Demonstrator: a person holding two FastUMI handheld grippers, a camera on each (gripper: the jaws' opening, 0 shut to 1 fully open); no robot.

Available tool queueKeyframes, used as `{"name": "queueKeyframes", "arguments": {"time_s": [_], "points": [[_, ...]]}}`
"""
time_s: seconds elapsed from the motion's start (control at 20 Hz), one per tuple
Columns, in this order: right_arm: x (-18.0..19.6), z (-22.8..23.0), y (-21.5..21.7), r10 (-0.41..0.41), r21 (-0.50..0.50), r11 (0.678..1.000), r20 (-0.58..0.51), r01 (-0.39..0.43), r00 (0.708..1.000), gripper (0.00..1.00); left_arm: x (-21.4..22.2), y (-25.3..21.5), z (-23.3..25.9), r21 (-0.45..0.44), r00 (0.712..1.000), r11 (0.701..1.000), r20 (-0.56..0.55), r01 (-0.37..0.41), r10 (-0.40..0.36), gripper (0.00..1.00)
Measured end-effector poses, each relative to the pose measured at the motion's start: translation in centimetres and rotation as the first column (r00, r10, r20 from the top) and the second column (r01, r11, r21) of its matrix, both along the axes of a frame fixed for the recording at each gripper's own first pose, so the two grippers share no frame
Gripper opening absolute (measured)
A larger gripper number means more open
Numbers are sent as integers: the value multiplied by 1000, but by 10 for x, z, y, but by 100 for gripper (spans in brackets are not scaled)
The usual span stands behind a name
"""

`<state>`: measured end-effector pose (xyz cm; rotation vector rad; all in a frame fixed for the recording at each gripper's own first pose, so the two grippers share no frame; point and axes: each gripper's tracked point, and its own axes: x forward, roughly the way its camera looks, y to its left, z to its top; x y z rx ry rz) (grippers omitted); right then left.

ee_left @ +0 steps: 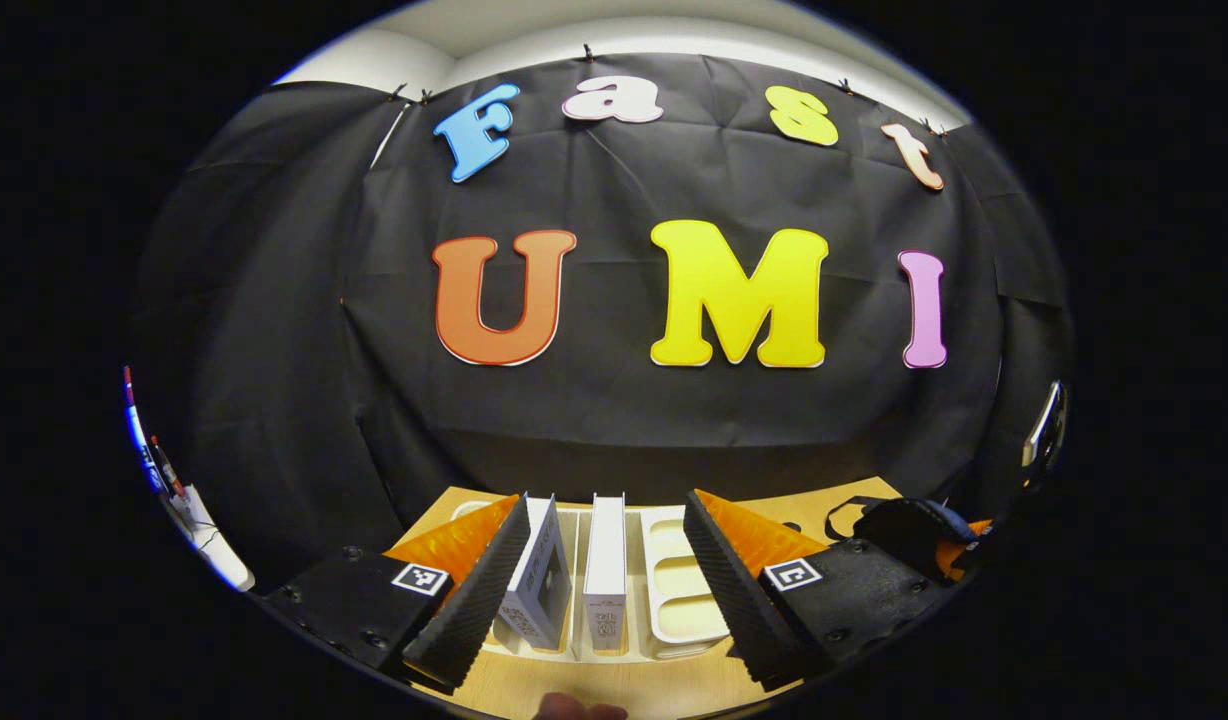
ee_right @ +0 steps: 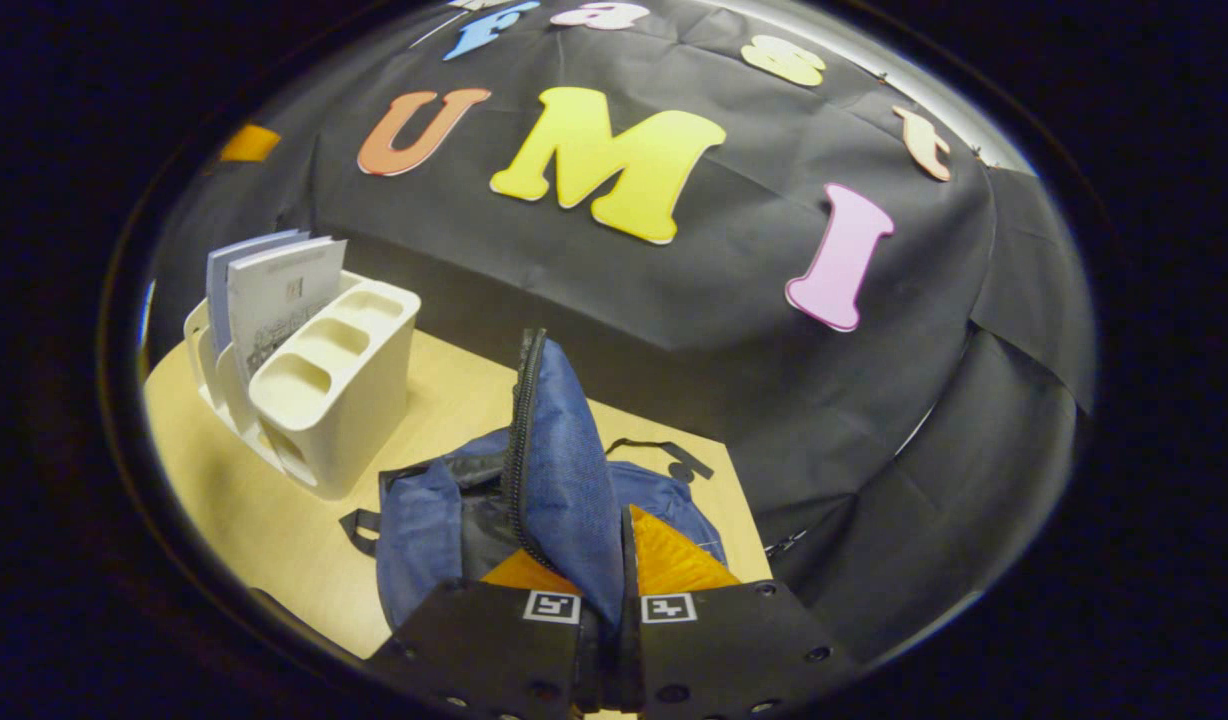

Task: Open the schoolbag, grab two books from the bookshelf and put them into the schoolbag.

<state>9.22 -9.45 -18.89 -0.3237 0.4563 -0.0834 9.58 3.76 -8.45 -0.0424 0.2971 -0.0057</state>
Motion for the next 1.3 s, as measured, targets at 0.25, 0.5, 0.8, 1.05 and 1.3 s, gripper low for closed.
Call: {"name": "queueKeyframes", "arguments": {"time_s": [0.25,0.5,0.8,1.05,1.3], "points": [[5,21,-37,-28,63,998,0,28,1000,7,42,3,-6,8,995,999,-92,37,-36,98],[12,28,-68,-26,147,989,-43,32,999,7,69,-11,-41,-64,943,991,-305,120,-134,99],[19,27,-94,-18,232,972,-75,35,997,7,82,-19,-92,-46,814,981,-551,188,-182,98],[18,23,-101,-14,304,952,-91,41,996,7,62,-21,-136,-111,620,981,-762,162,-189,99],[21,24,-107,-7,333,942,-93,37,996,7,45,-17,-166,-117,446,987,-882,113,-156,98]]}}
